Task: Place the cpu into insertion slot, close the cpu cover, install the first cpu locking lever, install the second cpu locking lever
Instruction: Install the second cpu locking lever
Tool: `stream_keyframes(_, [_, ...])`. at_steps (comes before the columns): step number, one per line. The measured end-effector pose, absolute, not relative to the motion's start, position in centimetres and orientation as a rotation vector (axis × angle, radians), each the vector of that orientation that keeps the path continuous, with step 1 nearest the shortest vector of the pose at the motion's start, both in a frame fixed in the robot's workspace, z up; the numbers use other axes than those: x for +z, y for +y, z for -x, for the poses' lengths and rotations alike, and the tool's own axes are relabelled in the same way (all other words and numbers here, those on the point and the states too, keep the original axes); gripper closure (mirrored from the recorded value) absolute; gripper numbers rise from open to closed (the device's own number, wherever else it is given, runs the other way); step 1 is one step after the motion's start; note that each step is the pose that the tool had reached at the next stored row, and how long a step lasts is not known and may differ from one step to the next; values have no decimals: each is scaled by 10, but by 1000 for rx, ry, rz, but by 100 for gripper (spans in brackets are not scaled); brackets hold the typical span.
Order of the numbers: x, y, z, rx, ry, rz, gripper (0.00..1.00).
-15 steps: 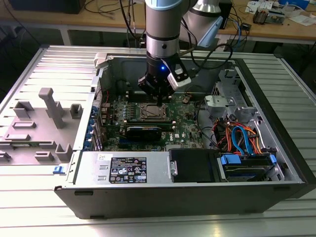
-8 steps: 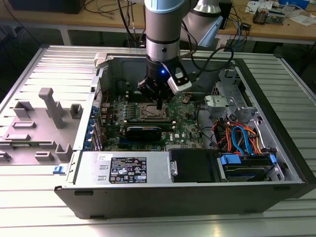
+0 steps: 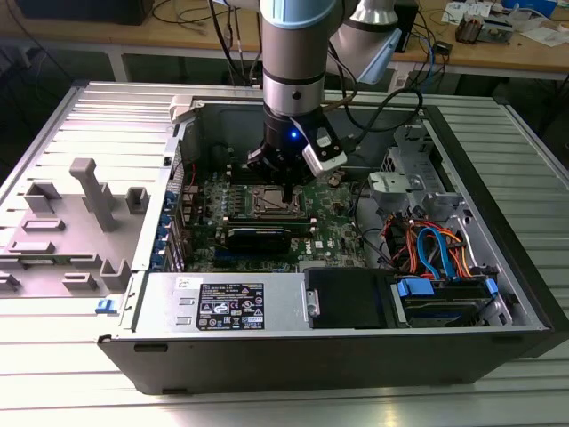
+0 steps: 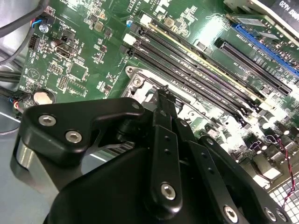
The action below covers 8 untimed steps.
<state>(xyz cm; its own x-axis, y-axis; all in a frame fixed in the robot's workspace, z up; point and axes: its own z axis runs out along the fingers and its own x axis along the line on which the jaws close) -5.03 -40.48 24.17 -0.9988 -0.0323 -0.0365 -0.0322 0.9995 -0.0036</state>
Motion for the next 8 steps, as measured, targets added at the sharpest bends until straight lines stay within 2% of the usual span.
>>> stream_keyframes(8, [243,-405,50,-5,3105,50,89])
